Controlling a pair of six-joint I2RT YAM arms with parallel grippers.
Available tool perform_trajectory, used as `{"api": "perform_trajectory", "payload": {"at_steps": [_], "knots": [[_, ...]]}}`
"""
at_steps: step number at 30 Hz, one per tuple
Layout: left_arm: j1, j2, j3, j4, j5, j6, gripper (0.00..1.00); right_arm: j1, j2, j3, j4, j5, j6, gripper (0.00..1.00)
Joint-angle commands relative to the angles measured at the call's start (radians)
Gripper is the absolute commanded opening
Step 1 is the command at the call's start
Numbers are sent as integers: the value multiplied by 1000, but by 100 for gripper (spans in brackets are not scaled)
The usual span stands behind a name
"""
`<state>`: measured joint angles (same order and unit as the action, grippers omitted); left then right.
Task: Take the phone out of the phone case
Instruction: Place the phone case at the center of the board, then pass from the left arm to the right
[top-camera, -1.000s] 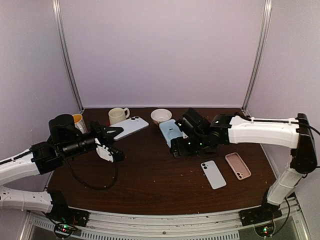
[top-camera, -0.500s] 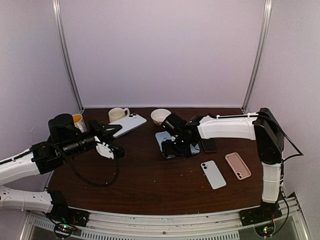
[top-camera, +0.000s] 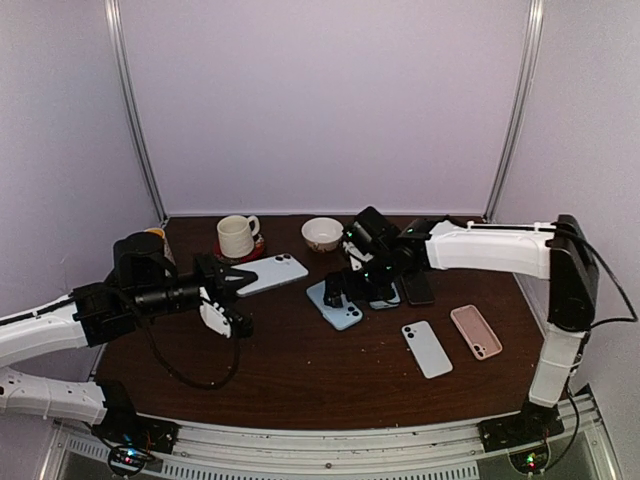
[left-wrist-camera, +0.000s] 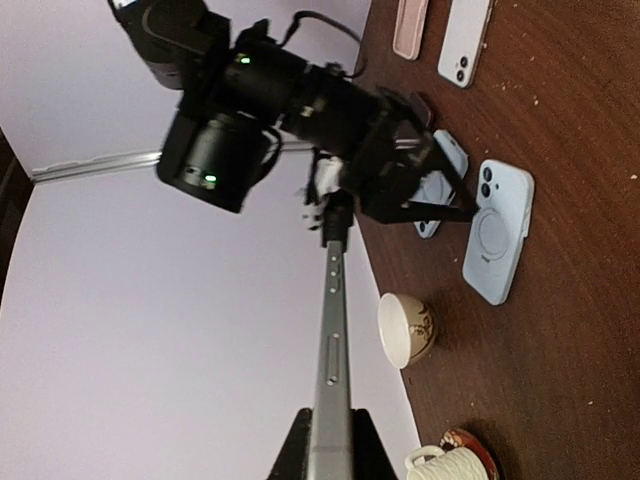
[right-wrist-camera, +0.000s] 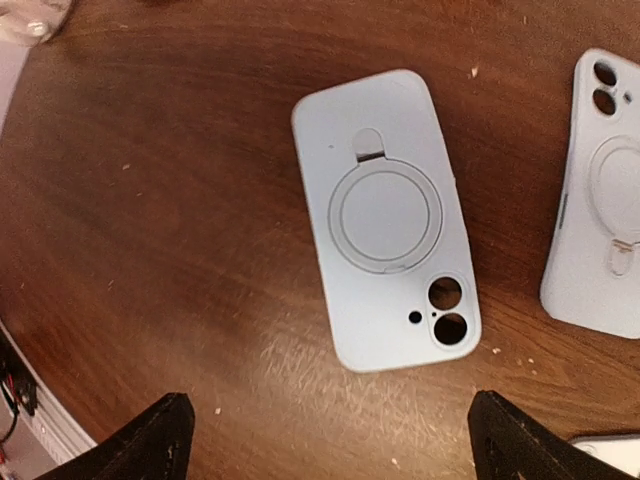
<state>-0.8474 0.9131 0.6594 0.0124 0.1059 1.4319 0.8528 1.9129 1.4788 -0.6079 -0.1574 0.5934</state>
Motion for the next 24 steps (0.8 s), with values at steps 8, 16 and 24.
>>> {"api": "perform_trajectory", "payload": {"at_steps": [8, 16, 24], "knots": [[-32, -68, -17, -53, 477, 72, 0, 150, -620, -365, -92, -193, -579, 100], [-228, 31, 59, -98, 438, 119, 0, 346, -687, -336, -98, -221, -606, 100], [-318, 132, 112, -78, 436, 151, 0, 443, -619, -274, -72, -173, -550, 100]]}}
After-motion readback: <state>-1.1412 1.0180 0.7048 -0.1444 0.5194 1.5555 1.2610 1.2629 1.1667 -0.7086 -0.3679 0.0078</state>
